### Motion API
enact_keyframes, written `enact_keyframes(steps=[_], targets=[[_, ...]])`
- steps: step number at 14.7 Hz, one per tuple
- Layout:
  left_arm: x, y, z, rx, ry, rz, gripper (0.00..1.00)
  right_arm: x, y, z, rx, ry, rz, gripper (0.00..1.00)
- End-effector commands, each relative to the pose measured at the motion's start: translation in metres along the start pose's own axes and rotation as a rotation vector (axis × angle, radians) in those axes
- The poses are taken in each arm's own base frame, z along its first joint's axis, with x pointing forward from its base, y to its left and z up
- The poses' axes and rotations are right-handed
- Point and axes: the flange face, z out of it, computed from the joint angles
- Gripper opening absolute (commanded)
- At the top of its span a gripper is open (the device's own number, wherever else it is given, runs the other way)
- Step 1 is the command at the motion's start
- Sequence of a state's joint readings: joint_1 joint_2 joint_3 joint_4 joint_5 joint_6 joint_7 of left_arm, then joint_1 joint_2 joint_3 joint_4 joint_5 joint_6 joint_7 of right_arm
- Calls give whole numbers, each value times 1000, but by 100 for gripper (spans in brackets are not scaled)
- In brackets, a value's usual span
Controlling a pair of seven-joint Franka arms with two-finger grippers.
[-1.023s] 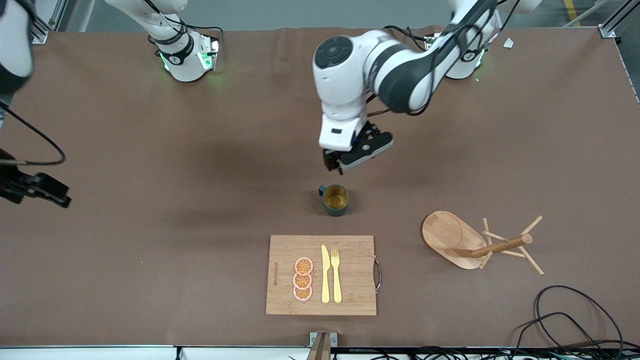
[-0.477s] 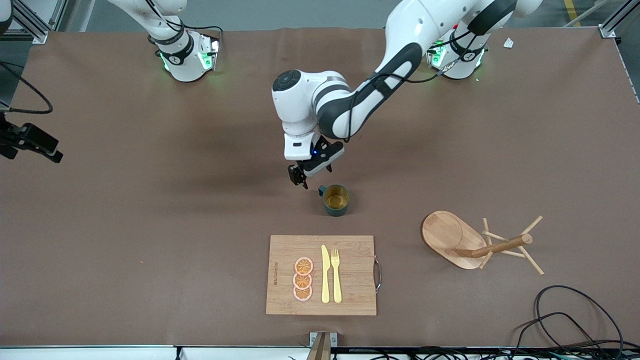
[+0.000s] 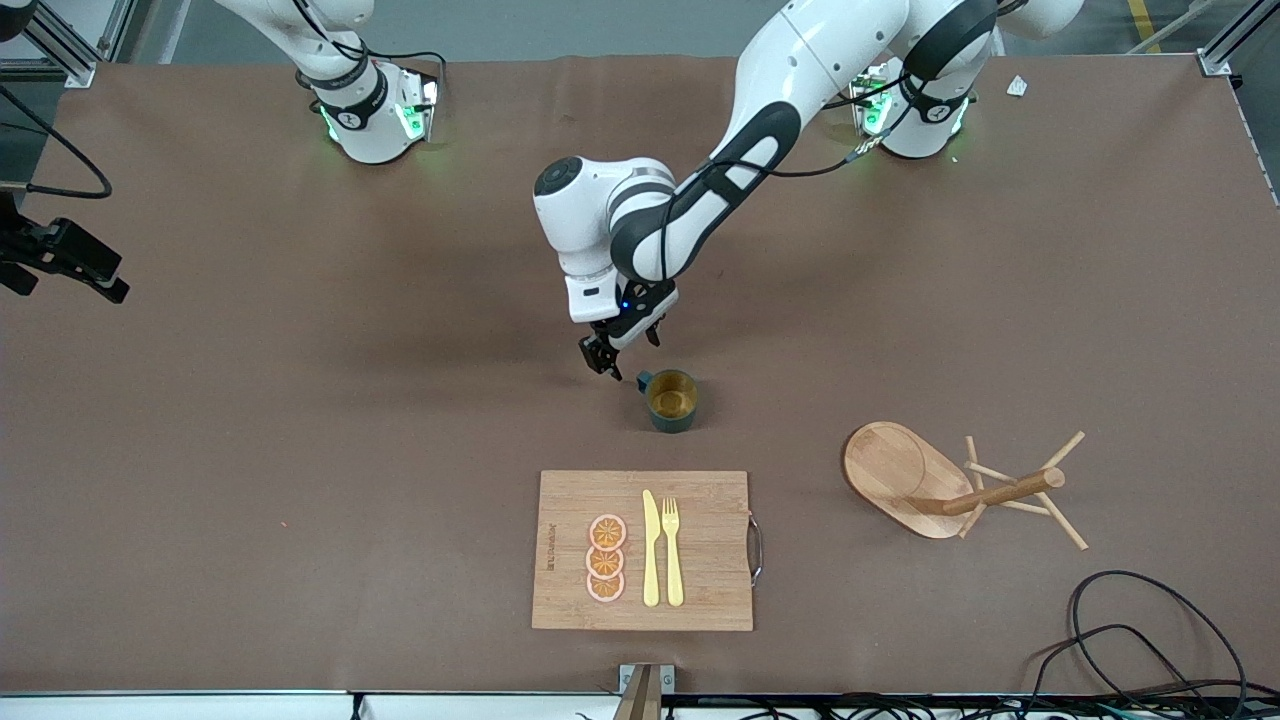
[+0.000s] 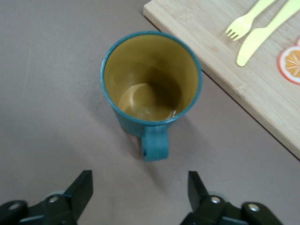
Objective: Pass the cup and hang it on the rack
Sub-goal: 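Grasp the mug handle with the left gripper and lift it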
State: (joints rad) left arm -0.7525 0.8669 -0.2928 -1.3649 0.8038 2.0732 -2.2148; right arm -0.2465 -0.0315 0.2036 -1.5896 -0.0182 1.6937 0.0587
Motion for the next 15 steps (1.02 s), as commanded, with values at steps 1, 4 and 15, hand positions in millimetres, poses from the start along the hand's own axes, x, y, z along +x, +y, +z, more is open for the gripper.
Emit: enact_keyframes(steps=[1,4,15], targets=[[-5,11,1,-65,23,-16,83,-7,3,-2,6,10,7,100],[-2,11,8,-67,29,-1,80,-5,3,-3,7,30,7,100],[14,11,22,-54,78,68,33,-5,9,-2,6,27,14,100]])
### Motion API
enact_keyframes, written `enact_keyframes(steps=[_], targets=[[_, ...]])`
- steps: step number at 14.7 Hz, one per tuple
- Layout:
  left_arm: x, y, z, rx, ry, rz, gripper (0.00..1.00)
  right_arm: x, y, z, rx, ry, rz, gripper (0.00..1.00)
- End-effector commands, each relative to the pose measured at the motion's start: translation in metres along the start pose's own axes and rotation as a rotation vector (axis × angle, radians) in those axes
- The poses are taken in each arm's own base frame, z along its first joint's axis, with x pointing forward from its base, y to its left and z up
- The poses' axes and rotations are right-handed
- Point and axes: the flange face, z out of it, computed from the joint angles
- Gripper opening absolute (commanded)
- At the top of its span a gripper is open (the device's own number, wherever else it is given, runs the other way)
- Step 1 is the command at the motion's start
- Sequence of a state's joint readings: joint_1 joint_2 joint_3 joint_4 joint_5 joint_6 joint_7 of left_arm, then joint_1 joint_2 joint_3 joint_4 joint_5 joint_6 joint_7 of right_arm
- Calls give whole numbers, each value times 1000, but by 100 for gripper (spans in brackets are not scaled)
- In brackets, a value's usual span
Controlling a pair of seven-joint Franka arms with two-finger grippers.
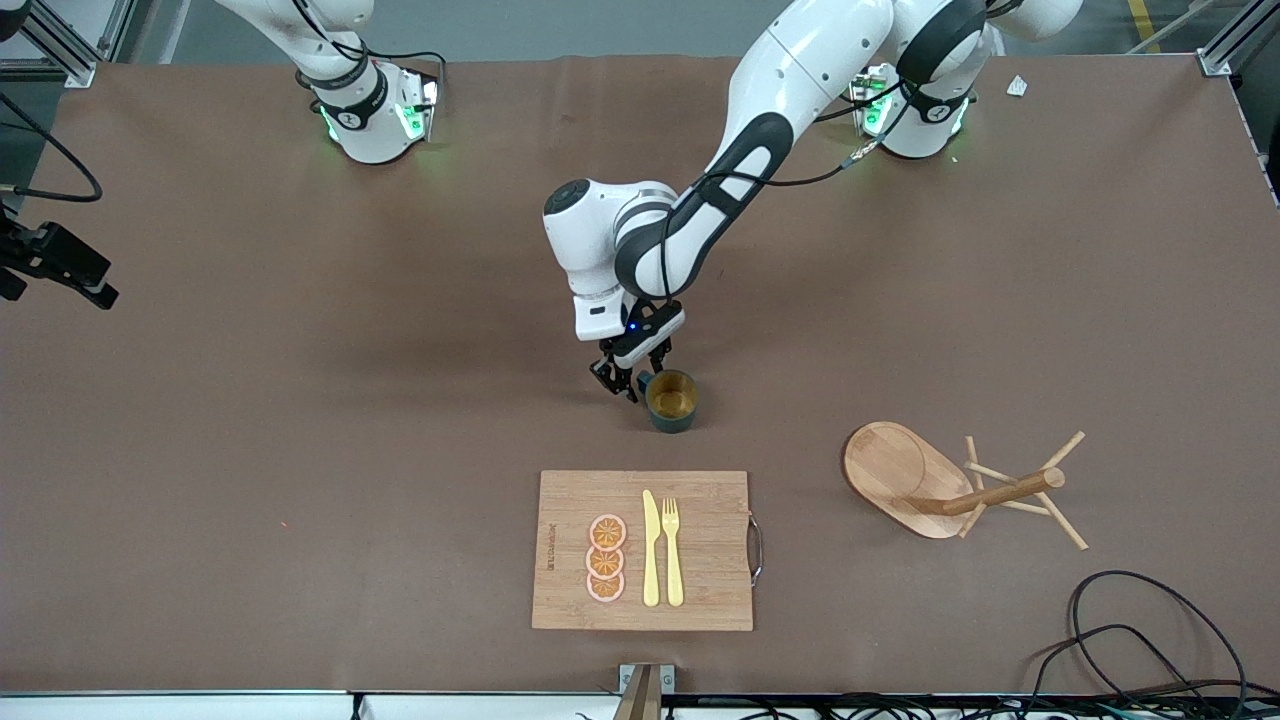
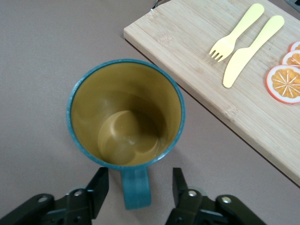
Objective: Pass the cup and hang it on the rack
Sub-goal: 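Grasp the mug handle with the left gripper and lift it, then carry the mug with the left gripper to the wooden rack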
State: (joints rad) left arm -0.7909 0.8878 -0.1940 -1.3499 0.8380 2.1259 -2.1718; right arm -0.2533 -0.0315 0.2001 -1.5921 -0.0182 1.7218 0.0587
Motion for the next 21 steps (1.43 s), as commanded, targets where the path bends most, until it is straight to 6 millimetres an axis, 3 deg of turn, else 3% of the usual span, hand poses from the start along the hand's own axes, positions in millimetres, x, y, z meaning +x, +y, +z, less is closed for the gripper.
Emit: enact_keyframes(steps=[1,3,6,10,12,16,17,19,21], targets=[[-1,4,-2,-12,7,26,21,-8,4,-1,6,2,4,100],[4,7,-7,-14,1,42,2,-8,5,1,5,-1,7,100],[16,14,-18,-23,-21,73,0,-7,12,2,3,0,1,100],[78,36,-52,-39,-111,-40,0,-7,10,2,4,5,-2,100],[129,42,-78,-40,-200,-133,0,-6,8,0,5,8,-7,100],[262,35,-136,-94,-433,-246,0,-7,7,0,6,3,-8,100],[296,29,-142,-114,-477,-268,0,-7,6,0,6,3,-9,100],[345,15,-147,-140,-580,-295,0,-7,7,0,6,3,-8,100],[397,-3,-137,-165,-651,-299,0,-7,7,0,6,3,-8,100]])
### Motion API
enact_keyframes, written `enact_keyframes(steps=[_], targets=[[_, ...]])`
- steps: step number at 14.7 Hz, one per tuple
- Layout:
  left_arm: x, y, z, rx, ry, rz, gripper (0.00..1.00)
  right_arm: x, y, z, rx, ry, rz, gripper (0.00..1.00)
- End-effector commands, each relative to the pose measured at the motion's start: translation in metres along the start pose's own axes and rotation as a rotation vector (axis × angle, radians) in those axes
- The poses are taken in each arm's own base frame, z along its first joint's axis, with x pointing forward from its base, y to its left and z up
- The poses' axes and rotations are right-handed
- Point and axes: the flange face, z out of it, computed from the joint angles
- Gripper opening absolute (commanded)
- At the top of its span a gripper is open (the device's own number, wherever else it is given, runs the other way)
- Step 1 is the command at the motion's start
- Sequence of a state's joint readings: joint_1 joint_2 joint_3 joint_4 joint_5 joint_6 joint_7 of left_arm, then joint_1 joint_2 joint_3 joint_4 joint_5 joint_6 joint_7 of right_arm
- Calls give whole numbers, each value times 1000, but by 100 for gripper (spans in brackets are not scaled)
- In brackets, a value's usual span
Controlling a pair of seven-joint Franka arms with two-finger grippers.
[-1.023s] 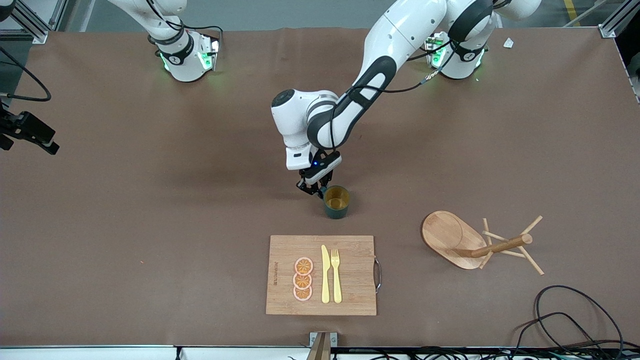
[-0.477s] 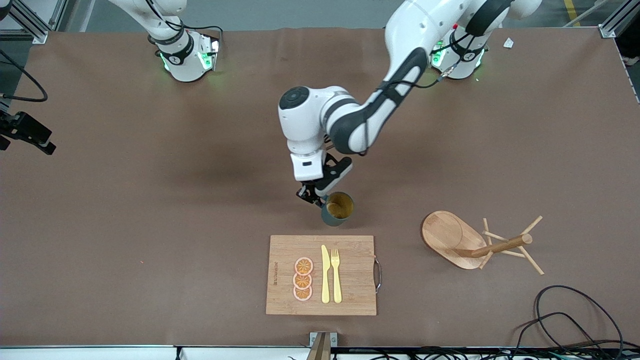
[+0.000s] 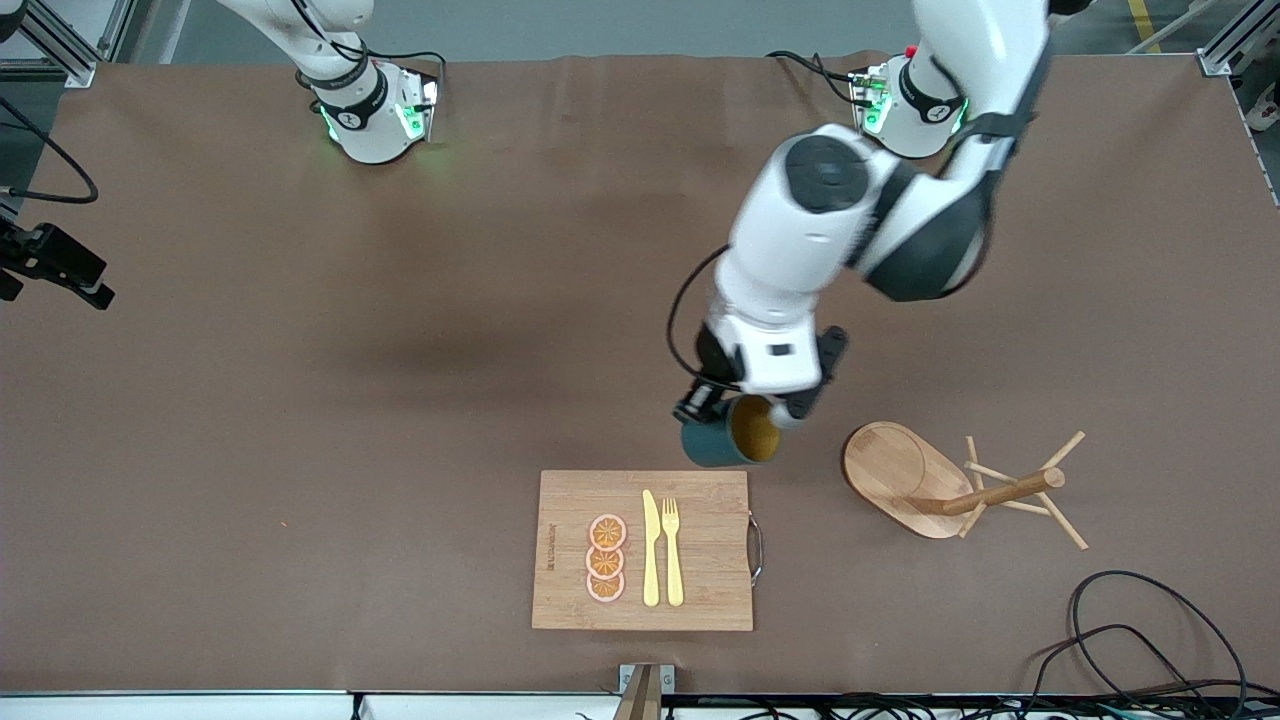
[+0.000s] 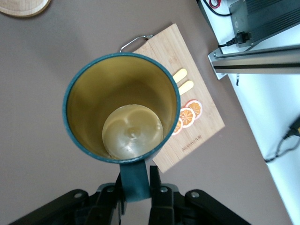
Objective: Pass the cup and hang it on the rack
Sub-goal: 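Carry the mug with the left gripper to the wooden rack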
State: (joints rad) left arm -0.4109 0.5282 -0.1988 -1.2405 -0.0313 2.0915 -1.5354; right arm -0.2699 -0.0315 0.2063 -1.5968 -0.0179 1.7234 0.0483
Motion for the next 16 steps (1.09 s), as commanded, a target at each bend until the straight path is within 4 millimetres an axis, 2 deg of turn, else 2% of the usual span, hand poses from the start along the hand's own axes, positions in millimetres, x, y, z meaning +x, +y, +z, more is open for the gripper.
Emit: enact_keyframes(steps=[1,3,6,9,11,13,16], targets=[[60,-13,-21,5,-107,10,0,-7,1,-2,8,5,-8,100],[118,-26,-29,1,-241,20,0,-7,1,-2,8,5,-8,100],[177,-50,-34,-19,-393,70,0,-7,1,-2,8,3,-8,100],[236,-73,-36,-90,-549,33,0,-7,1,-2,8,5,-8,100],[258,-86,-29,-110,-622,-11,0,-7,-1,-3,9,8,-11,100],[271,-96,-21,-116,-686,-25,0,-7,-4,-3,9,8,-15,100],[313,-123,-12,-157,-784,-21,0,-8,-4,-3,9,8,-15,100]])
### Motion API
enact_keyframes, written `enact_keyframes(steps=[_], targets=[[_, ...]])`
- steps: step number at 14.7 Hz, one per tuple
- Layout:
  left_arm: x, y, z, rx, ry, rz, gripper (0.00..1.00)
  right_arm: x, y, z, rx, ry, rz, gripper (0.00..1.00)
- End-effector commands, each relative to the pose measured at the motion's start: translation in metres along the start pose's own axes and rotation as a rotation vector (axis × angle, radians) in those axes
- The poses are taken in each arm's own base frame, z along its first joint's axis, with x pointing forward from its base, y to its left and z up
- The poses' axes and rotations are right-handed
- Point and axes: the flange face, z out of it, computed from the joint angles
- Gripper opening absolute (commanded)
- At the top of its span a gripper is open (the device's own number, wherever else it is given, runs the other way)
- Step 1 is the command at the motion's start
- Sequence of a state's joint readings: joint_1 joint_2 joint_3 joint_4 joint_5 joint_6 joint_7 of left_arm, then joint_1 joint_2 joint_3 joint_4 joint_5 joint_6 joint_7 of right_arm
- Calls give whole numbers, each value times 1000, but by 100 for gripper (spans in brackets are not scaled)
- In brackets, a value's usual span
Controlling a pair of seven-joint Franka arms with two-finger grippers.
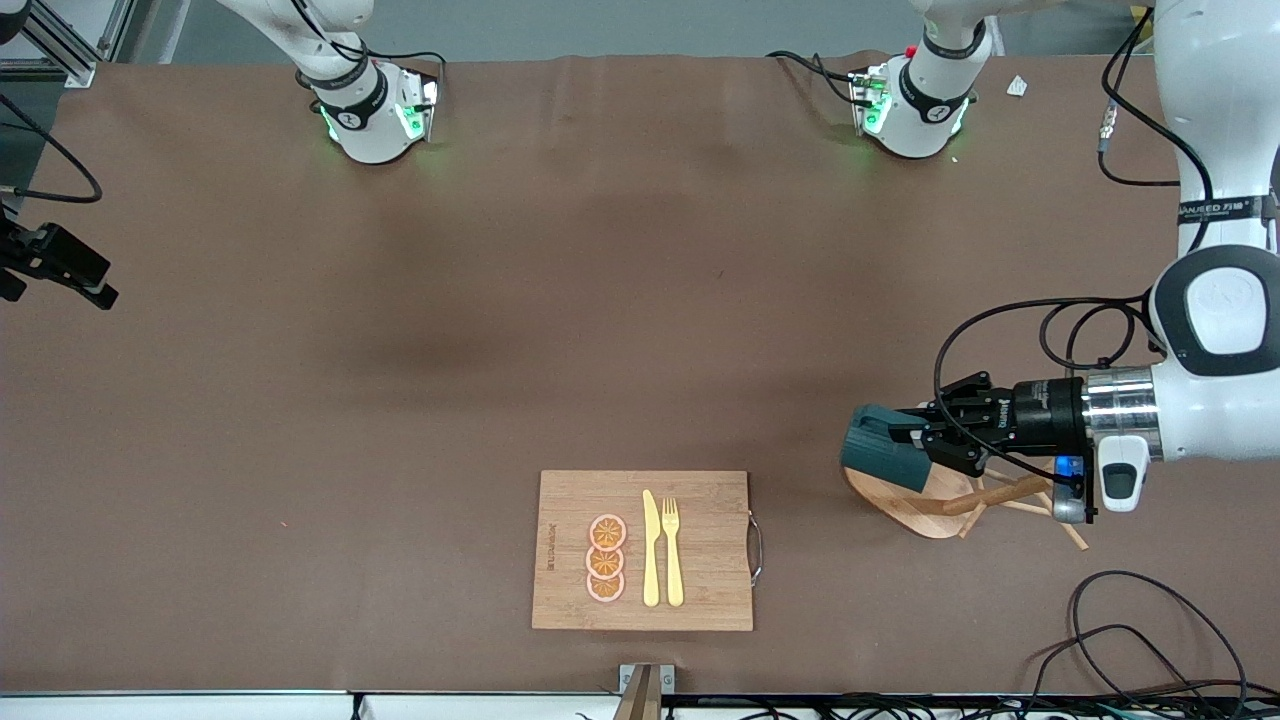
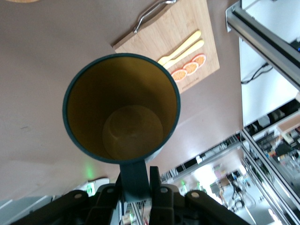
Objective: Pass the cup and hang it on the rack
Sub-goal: 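Carry the mug with the left gripper to the wooden rack, then hook the mug handle onto a rack peg with the left gripper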
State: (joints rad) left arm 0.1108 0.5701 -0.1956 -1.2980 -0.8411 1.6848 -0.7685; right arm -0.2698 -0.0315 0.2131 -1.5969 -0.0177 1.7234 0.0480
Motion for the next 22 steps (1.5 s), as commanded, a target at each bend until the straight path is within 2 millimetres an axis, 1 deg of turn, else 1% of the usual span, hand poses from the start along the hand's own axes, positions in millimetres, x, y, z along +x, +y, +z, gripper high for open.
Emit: enact_keyframes(steps=[1,2,4,5,6,8,9,11,14,15,17,20,22], targets=[[28,-21,-19,-53,-111,-4,0,-7,1,-3,8,10,-7,100],[36,-26,-27,-86,-138,-23,0,-7,0,-3,8,11,-8,100],[55,-37,-30,-110,-171,-57,0,-7,0,-2,8,7,-8,100],[62,-40,-32,-126,-184,-74,0,-7,1,-2,8,7,-7,100],[71,-48,-35,-138,-200,-98,0,-7,0,-3,8,8,-8,100],[80,-54,-36,-156,-225,-120,1,-7,0,-3,8,8,-8,100],[83,-56,-41,-169,-233,-126,1,-7,0,-3,8,8,-8,100],[94,-68,-52,-183,-246,-144,1,-7,0,-3,8,8,-8,100],[103,-76,-60,-206,-255,-158,1,-7,0,-3,8,10,-8,100],[107,-77,-58,-211,-262,-165,1,-7,0,-3,8,10,-8,100],[110,-79,-57,-217,-270,-172,1,-7,0,-3,8,13,-8,100],[116,-86,-66,-230,-264,-187,1,-6,0,-3,8,13,-8,100],[118,-89,-69,-232,-266,-193,1,-7,-1,-3,8,13,-10,100]])
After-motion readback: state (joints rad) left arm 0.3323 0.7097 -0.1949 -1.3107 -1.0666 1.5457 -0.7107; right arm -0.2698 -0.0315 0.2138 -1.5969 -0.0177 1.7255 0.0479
